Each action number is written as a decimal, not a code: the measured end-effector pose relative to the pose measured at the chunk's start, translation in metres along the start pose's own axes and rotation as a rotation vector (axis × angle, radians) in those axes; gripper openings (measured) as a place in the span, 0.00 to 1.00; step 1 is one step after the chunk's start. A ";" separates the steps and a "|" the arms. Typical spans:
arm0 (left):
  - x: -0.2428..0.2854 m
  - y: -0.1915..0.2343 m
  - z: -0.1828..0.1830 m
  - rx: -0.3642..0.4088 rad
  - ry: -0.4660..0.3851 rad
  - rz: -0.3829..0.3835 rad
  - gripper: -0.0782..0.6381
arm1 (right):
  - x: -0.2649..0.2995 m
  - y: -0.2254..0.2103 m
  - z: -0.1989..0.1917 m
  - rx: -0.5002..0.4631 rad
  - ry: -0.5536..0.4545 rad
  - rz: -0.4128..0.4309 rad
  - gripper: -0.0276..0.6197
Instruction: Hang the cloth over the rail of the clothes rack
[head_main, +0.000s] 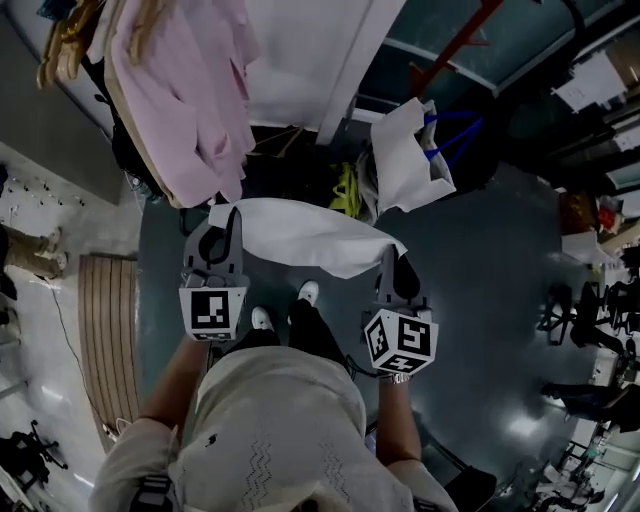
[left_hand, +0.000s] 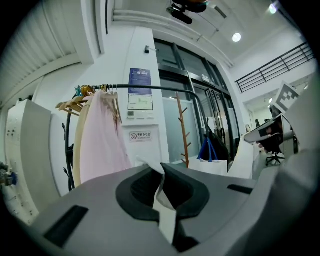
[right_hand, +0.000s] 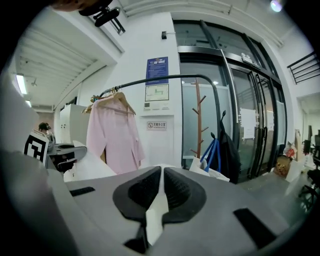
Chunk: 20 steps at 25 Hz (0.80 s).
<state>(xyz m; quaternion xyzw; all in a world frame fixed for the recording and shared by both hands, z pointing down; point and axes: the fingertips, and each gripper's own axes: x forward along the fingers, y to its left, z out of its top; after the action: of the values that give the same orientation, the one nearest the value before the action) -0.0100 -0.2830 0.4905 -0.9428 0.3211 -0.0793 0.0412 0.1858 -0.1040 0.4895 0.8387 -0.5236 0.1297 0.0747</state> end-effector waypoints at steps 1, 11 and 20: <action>0.006 0.001 0.005 0.007 -0.009 0.007 0.13 | 0.008 -0.004 0.005 -0.002 -0.009 0.010 0.08; 0.066 0.019 0.064 0.056 -0.077 0.163 0.13 | 0.084 -0.059 0.072 -0.006 -0.105 0.105 0.08; 0.086 0.020 0.092 0.050 -0.114 0.275 0.13 | 0.124 -0.096 0.134 -0.025 -0.196 0.154 0.08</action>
<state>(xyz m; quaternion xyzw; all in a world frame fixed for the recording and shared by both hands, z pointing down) 0.0609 -0.3488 0.4083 -0.8916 0.4423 -0.0272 0.0934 0.3427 -0.2028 0.3993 0.8036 -0.5929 0.0460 0.0234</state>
